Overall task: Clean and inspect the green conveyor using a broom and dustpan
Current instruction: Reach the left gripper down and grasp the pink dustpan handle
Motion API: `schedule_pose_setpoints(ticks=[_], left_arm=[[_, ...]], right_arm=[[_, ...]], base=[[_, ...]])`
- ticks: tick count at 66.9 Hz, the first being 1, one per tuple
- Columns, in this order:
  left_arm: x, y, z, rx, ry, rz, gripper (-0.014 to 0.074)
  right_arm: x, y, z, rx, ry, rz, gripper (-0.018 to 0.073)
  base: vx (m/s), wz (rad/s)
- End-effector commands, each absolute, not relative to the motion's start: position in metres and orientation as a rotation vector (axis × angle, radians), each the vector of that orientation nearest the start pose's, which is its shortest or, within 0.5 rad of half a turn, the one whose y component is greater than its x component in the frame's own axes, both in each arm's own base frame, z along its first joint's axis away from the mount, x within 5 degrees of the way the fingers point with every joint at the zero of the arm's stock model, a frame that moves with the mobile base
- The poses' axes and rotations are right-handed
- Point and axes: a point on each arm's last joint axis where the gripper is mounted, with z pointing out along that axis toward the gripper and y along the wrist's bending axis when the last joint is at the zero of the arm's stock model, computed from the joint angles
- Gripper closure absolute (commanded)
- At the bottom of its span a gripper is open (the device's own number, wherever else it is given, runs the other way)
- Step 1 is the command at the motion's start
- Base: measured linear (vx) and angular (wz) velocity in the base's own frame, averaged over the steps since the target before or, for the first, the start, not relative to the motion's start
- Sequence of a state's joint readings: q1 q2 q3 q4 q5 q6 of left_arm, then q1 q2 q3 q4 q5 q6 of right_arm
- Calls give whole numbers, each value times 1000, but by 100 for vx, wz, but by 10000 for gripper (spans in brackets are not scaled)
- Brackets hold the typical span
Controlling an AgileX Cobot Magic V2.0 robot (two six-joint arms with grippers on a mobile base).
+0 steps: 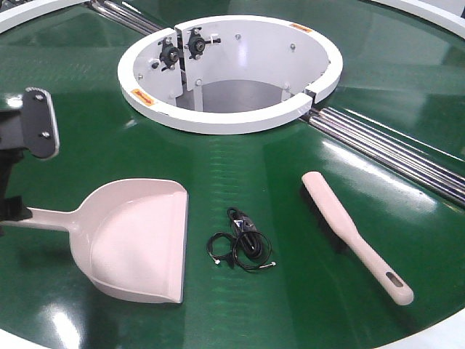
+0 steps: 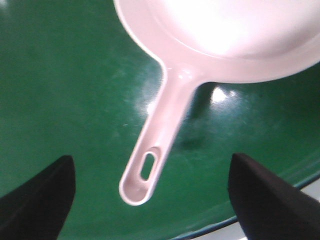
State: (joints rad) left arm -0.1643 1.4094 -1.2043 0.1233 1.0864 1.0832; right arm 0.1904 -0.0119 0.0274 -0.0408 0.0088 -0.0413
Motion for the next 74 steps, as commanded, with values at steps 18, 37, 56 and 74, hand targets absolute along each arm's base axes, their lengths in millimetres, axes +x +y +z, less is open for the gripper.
schedule_pose_setpoints(ticks=[18,37,56,74], left_arm=[[299,-34,294,1877,2262,436,21],[315,-37,278,1943,2203,453,21],[327,-40,264,2002,2137,460,21],[337,-42,248,2056,2091,453,21]], right_arm=[[54,11,210,-203,1416,84,568],[54,11,210,-203,1416,84,568],[54,11,210,-203,1416,84,568],[54,11,210,-203,1416,84,568]], base=[[0,0],[0,0],[0,0],[0,0]])
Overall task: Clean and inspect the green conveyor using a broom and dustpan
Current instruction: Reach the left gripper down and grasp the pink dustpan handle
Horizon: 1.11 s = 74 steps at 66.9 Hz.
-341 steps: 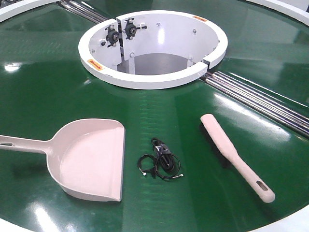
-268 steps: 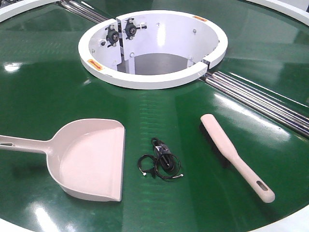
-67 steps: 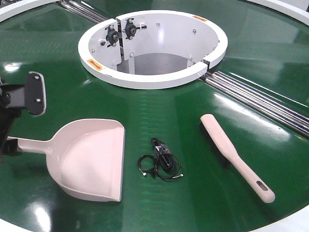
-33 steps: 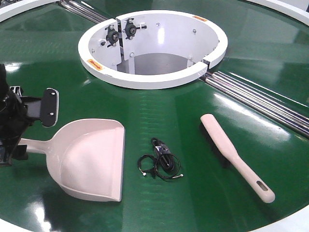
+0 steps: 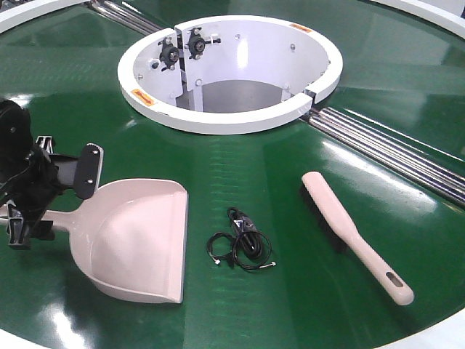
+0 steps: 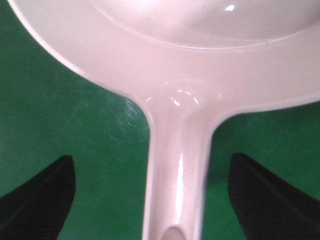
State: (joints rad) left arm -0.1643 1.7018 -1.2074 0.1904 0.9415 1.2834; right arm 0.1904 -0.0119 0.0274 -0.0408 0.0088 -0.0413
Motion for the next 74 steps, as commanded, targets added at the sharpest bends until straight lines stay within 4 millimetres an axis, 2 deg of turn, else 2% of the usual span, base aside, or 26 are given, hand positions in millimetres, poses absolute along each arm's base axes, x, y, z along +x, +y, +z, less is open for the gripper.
schedule_pose_setpoints(ticks=[1,11,25,34,43,65,68,74], left_arm=[[338,-42,247,2062,2091,450,21],[342,-43,235,2100,2108,421,21],[345,-41,231,2139,2091,460,23],[346,-42,227,2142,2096,450,69],[346,-41,223,2157,2109,436,177],[341,-38,221,2219,2155,423,574],[340,-37,221,2228,2169,410,605],[337,-37,221,2242,2195,388,605]], right_arm=[[54,11,210,-203,1416,84,568],[54,11,210,-203,1416,84,568],[54,11,210,-203,1416,84,568],[54,11,210,-203,1416,84,568],[54,11,210,-203,1416,84,568],[54,11,210,-203,1416,84,568],[54,11,210,-203,1416,84,568],[54,11,210,-203,1416,84,568]], base=[[0,0],[0,0],[0,0],[0,0],[0,0],[0,0],[0,0],[0,0]])
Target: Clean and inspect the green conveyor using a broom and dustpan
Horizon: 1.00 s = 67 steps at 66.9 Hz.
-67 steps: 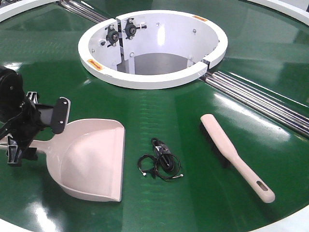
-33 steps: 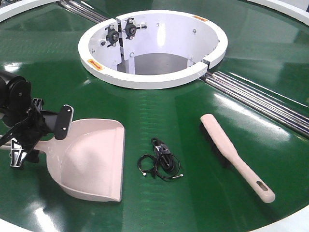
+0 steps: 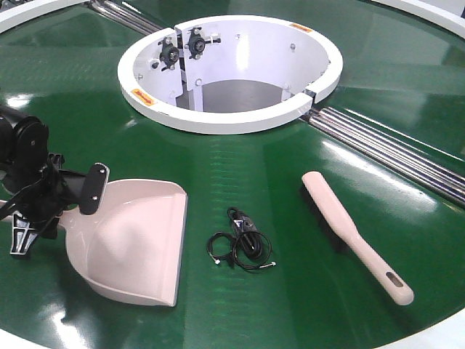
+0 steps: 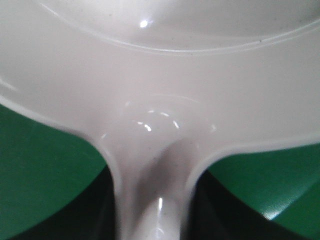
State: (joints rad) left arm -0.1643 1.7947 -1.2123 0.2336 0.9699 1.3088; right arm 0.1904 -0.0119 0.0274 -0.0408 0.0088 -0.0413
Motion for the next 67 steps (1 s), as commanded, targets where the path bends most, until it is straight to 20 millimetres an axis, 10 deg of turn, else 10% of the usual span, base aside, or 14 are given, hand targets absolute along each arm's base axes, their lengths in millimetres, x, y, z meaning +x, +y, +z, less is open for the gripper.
schedule_pose_setpoints(ticks=[1,67], left_arm=[[336,-37,221,-2211,-2167,-380,604],[342,-77,237,-2170,-2224,-458,604]], right_arm=[[54,11,210,-203,1416,84,568],[54,11,210,-203,1416,84,568]], base=[[0,0],[0,0]])
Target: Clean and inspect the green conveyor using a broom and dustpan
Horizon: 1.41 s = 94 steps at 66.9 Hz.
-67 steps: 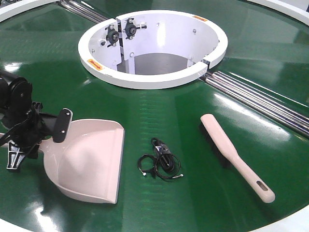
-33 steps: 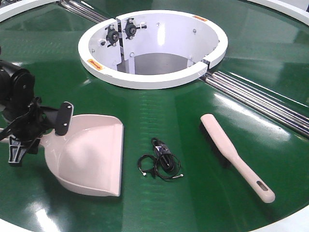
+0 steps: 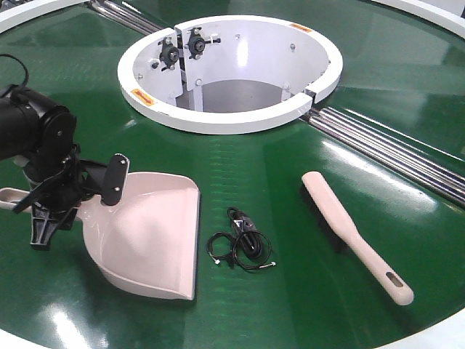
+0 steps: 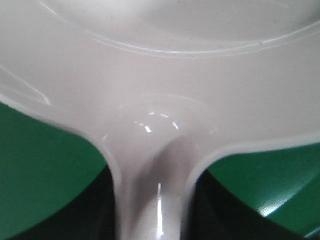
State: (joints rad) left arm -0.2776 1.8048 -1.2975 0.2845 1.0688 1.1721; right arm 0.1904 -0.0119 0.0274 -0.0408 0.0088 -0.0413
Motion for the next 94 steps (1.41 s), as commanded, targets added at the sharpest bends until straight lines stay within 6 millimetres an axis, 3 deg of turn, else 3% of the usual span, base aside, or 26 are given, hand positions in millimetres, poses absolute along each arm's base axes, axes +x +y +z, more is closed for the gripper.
schedule_pose_setpoints(ticks=[1,24,48,75,94], left_arm=[[341,-77,236,-2162,-2223,-455,604],[339,-70,232,-2046,-2156,-478,604],[339,-71,234,-1956,-2265,-492,603],[339,-89,235,-2057,-2196,-569,603],[338,-90,236,-2041,-2173,-613,603]], right_arm=[[54,11,210,-203,1416,84,568],[54,11,210,-203,1416,84,568],[54,11,210,-203,1416,84,568],[54,11,210,-203,1416,84,568],[54,11,210,-203,1416,84,568]], base=[[0,0],[0,0],[0,0],[0,0],[0,0]])
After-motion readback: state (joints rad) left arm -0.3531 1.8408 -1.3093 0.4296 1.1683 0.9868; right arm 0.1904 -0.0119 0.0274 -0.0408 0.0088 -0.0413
